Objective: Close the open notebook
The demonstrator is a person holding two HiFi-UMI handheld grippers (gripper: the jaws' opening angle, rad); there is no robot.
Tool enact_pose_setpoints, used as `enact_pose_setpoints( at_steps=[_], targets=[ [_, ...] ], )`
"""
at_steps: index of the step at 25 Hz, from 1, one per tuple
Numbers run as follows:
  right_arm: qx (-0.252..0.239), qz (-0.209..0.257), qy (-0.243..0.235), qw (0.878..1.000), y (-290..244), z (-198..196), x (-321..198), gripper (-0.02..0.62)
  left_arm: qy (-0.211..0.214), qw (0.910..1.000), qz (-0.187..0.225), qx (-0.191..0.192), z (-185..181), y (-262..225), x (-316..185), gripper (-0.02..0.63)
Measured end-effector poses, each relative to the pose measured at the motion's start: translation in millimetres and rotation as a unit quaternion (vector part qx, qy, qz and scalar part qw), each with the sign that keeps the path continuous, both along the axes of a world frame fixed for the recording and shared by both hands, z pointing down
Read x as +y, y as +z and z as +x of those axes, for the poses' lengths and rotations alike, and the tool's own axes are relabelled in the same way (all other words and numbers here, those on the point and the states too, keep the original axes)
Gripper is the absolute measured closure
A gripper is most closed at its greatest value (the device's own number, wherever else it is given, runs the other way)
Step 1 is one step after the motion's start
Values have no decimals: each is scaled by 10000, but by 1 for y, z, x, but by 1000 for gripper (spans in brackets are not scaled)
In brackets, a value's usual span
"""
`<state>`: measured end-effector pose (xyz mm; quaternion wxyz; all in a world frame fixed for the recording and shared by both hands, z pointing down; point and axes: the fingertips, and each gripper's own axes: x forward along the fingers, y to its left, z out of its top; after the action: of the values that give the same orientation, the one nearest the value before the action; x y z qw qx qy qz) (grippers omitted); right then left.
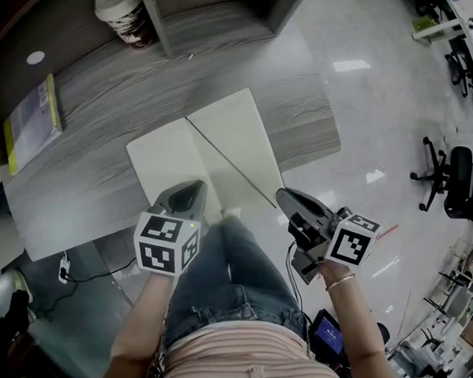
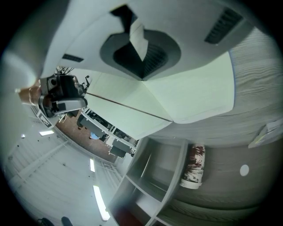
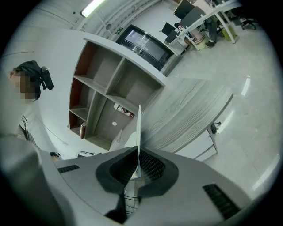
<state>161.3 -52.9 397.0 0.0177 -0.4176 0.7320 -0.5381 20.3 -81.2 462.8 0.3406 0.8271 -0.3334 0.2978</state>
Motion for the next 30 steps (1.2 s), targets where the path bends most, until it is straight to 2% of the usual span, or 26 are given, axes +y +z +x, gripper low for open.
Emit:
enact_pose_setpoints(
  at_steps=[15, 30],
  targets=[
    [418, 543, -490, 9964, -32, -31, 5, 574, -130, 9998, -142, 26, -3, 0, 2, 594],
    [450, 765, -751, 9932, -48, -55, 10, 574, -524, 9985, -112, 70, -31, -6, 13, 594]
  ],
)
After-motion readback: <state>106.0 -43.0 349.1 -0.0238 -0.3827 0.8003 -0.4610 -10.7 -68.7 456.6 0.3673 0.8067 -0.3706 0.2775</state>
